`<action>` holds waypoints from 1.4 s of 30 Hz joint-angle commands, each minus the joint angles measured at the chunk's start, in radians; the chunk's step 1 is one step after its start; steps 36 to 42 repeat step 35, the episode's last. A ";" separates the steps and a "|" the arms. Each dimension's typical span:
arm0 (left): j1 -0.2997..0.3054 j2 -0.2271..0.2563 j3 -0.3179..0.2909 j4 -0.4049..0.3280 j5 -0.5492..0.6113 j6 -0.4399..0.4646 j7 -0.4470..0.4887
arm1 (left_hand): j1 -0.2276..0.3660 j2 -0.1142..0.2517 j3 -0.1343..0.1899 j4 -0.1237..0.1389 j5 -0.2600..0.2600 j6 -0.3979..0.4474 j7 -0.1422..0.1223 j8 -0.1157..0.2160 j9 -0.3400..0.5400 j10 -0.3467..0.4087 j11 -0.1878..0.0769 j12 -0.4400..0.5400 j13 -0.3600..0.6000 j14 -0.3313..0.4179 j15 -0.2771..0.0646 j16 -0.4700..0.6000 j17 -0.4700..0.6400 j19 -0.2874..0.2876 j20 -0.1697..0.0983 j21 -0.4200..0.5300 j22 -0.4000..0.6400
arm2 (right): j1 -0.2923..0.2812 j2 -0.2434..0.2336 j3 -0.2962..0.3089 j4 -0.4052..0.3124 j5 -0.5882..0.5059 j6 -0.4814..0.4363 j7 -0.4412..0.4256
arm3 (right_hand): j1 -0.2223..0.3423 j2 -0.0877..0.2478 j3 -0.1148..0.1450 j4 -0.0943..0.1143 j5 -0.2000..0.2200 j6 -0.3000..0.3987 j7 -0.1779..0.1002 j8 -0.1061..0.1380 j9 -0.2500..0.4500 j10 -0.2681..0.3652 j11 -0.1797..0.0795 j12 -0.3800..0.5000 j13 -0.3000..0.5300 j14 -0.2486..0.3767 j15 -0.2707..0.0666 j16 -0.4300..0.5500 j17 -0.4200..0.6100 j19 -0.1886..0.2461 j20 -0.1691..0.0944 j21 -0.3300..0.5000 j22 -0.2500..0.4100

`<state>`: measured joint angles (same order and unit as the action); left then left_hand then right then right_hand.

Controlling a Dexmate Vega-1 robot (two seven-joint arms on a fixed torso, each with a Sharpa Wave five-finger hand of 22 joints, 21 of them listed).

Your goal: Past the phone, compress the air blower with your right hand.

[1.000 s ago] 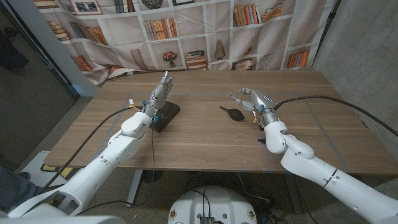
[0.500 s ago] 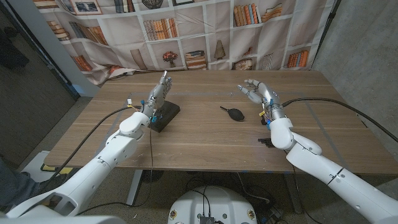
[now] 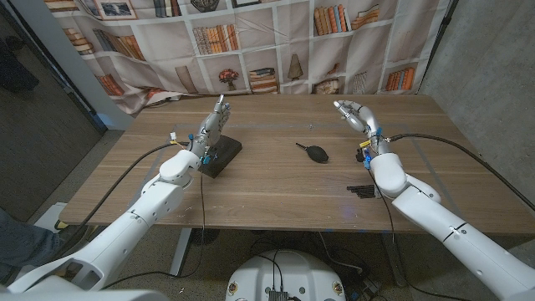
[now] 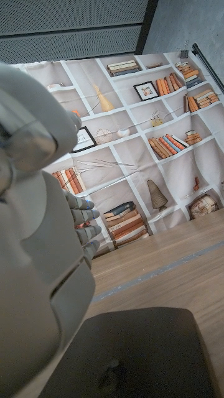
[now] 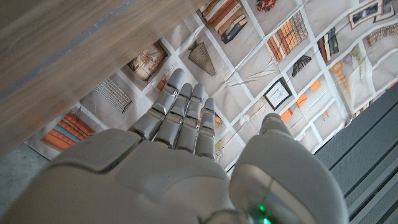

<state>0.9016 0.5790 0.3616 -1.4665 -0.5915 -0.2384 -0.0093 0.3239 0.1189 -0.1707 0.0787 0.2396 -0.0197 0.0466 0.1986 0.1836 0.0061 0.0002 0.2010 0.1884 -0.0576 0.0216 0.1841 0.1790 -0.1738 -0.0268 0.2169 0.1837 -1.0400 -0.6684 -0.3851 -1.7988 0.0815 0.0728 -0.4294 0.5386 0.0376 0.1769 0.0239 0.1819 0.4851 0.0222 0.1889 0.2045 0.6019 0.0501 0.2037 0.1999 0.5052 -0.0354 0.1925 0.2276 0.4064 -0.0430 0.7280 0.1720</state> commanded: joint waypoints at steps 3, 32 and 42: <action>0.012 0.009 -0.006 -0.016 0.019 -0.014 0.027 | 0.006 -0.001 -0.011 0.001 0.000 -0.003 0.010 0.000 0.005 -0.002 0.002 0.001 0.001 -0.007 -0.001 0.002 0.004 0.002 -0.013 -0.001 0.003 | 0.024 0.058 0.076 0.170 0.298 0.185 0.161 | -0.032 -0.001 -0.005 0.015 -0.002 -0.009 0.007 0.001 0.000 -0.014 0.010 0.002 0.001 -0.021 0.013 0.000 -0.003 -0.016 -0.069 -0.018 0.003; -0.009 0.007 -0.009 0.006 0.015 -0.021 0.013 | 0.009 -0.004 -0.016 0.001 -0.001 -0.007 0.012 -0.001 0.005 -0.004 0.006 0.001 0.001 -0.010 -0.001 0.002 0.004 0.001 -0.016 -0.003 0.003 | 0.079 0.078 0.066 0.269 0.493 0.188 0.315 | -0.114 -0.012 -0.039 0.044 -0.007 -0.039 0.043 -0.001 -0.003 -0.051 0.029 0.002 0.001 -0.060 0.036 0.003 -0.013 -0.034 -0.054 -0.056 0.003; -0.012 0.007 -0.008 0.007 0.016 -0.021 0.012 | 0.009 -0.004 -0.016 0.002 -0.001 -0.007 0.012 -0.001 0.005 -0.004 0.007 0.001 0.001 -0.010 0.000 0.002 0.004 0.001 -0.016 -0.003 0.003 | 0.082 0.078 0.064 0.272 0.494 0.188 0.316 | -0.116 -0.012 -0.040 0.045 -0.007 -0.038 0.043 0.000 -0.003 -0.050 0.029 0.003 0.000 -0.059 0.037 0.003 -0.013 -0.034 -0.054 -0.057 0.003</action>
